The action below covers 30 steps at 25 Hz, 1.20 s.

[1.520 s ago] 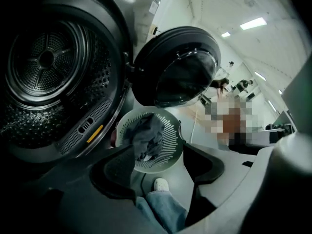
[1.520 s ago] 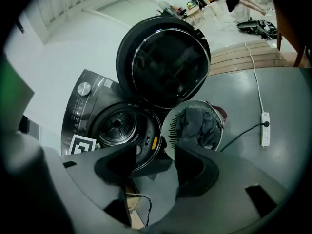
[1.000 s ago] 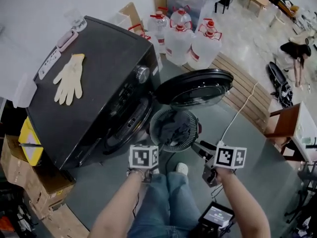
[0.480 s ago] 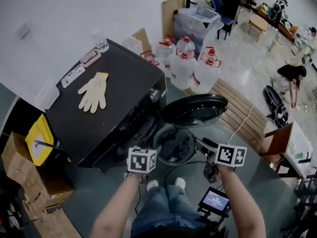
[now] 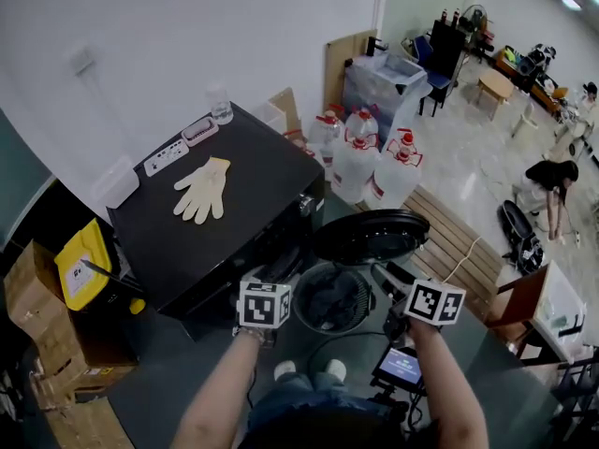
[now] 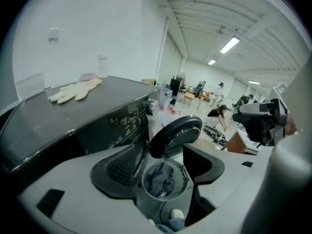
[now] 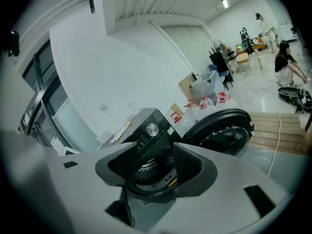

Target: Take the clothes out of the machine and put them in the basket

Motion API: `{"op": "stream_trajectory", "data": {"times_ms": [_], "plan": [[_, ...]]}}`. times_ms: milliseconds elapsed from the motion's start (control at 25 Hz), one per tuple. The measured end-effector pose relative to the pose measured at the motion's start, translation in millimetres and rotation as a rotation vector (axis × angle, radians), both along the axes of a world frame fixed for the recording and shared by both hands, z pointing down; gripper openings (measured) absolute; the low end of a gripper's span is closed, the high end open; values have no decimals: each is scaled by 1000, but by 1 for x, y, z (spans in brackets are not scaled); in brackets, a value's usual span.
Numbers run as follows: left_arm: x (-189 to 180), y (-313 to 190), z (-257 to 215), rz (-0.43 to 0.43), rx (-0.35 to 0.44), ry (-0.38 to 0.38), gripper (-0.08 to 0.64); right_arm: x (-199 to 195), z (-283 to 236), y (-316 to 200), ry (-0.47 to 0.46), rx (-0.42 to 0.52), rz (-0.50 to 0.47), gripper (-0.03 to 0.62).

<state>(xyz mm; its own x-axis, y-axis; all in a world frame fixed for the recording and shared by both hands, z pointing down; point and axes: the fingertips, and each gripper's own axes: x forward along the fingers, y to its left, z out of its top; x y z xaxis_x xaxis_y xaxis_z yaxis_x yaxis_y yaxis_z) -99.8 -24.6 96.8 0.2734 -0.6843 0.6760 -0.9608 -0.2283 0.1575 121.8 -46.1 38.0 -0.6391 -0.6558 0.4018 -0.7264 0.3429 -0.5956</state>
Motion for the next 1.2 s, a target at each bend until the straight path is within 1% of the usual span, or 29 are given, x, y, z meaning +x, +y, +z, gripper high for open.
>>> {"op": "stream_trajectory", "data": {"times_ms": [120,240,440,520,680,800,920,1040,1200], "plan": [[-4,-6,-26,4,117,-31,299,-4,-24,-5,12,89,11,219],[-4,-12,-59,29,224,-75,296,-8,-54,-10,35,185,10,215],[-9,-25,-120,39,387,-137,296,-13,-113,-13,144,394,-12,198],[-10,-28,-145,56,459,-155,296,-15,-136,-10,185,471,-21,196],[-10,-33,-191,82,588,-203,296,-14,-178,-1,240,611,-19,196],[-10,-32,-220,99,662,-233,296,-14,-204,6,302,705,-15,196],[-8,-27,-246,124,718,-242,296,-14,-226,14,376,790,-7,196],[-11,-19,-273,130,785,-224,296,-15,-243,21,434,857,-1,196],[-20,-12,-305,129,856,-190,295,-16,-259,27,424,890,19,196]]}}
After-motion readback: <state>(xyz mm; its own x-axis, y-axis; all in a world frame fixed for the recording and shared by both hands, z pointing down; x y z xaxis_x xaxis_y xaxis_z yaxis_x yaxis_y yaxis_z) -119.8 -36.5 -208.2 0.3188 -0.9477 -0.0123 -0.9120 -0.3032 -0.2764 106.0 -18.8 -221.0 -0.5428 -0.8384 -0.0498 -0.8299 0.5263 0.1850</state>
